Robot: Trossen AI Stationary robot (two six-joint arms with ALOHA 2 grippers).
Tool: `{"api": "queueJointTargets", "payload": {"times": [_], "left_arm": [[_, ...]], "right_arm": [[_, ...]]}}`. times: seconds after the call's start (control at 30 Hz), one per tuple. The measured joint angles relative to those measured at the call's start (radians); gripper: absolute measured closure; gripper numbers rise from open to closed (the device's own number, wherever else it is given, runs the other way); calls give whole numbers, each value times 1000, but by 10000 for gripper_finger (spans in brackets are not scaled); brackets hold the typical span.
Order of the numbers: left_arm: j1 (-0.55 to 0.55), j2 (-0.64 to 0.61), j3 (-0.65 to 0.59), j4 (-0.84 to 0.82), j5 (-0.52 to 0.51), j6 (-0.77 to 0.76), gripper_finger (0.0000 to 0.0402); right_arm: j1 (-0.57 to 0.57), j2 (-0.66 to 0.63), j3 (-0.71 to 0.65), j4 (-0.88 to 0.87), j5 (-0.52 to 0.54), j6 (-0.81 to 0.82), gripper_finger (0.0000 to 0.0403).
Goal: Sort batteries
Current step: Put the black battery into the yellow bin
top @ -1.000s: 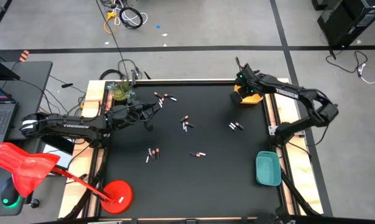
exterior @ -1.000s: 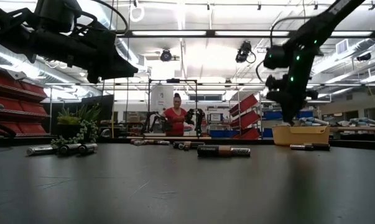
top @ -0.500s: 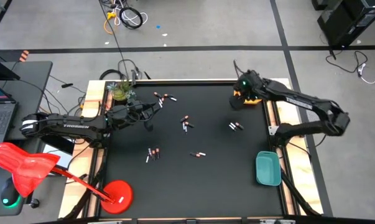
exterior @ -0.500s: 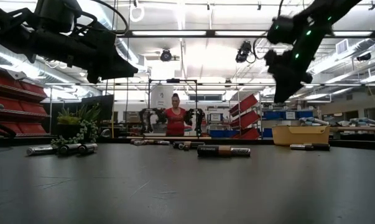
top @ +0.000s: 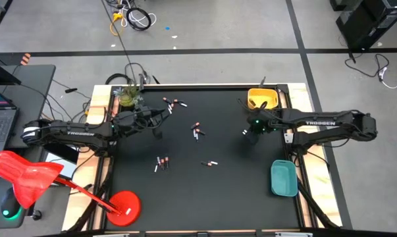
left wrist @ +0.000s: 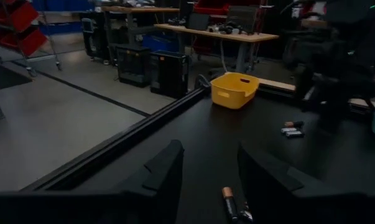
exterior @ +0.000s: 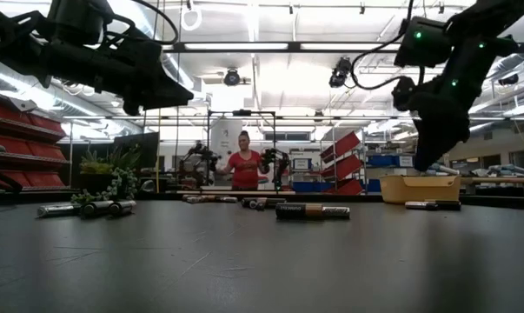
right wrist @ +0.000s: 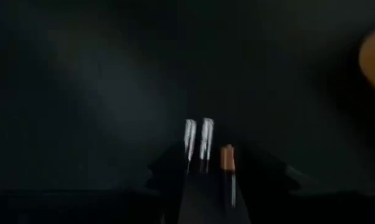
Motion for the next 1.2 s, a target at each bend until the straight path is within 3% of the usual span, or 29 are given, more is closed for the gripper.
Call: {"api": "queueJointTargets", "payload": {"times": [0.2, 0.77, 0.87, 1.03, 1.2], "left_arm": [[0, 0, 0, -2, 21, -2, 245], [0, 1, 0, -8, 21, -3, 245], [0, 1, 0, -9, 21, -3, 245], [0, 1, 0, -9, 21, -3, 245], [0, 1, 0, -9, 21, -3, 245]], "right_arm": [[1, 82, 0, -67, 27, 93, 257], [-14, 316, 6, -57, -63, 38, 253], [-14, 348, 11, -59, -63, 33, 272], [-14, 356, 13, -53, -69, 39, 357], [-14, 328, 4, -57, -70, 58, 357]]}}
